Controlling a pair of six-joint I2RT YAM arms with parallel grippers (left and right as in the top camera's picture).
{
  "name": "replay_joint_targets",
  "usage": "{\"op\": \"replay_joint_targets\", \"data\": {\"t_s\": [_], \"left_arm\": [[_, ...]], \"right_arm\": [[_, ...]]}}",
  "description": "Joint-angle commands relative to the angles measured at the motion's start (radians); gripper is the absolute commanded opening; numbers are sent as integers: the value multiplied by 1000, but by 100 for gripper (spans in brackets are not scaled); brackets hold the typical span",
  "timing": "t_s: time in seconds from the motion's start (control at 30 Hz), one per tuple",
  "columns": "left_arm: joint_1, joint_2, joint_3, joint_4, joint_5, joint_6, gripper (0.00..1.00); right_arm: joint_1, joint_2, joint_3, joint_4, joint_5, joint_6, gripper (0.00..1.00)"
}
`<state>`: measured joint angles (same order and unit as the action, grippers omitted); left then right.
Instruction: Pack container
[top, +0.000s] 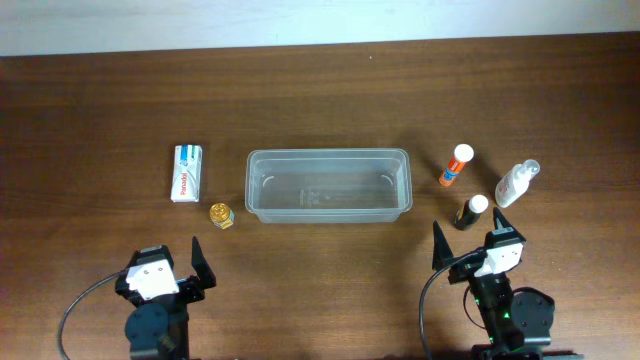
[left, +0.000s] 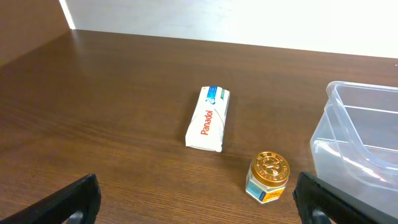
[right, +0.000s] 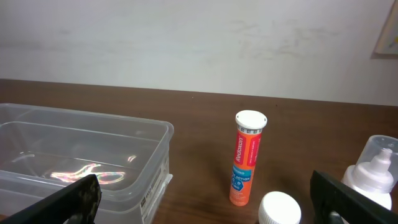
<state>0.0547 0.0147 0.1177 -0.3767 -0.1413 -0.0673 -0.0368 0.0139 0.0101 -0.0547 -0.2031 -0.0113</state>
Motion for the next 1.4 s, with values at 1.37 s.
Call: {"op": "replay_joint_targets", "data": {"t_s": [1.37], "left_arm": [[6,-8,18,22,443,4,100]], "right_arm": [[-10,-8,-5,-6,9,2,98]]}}
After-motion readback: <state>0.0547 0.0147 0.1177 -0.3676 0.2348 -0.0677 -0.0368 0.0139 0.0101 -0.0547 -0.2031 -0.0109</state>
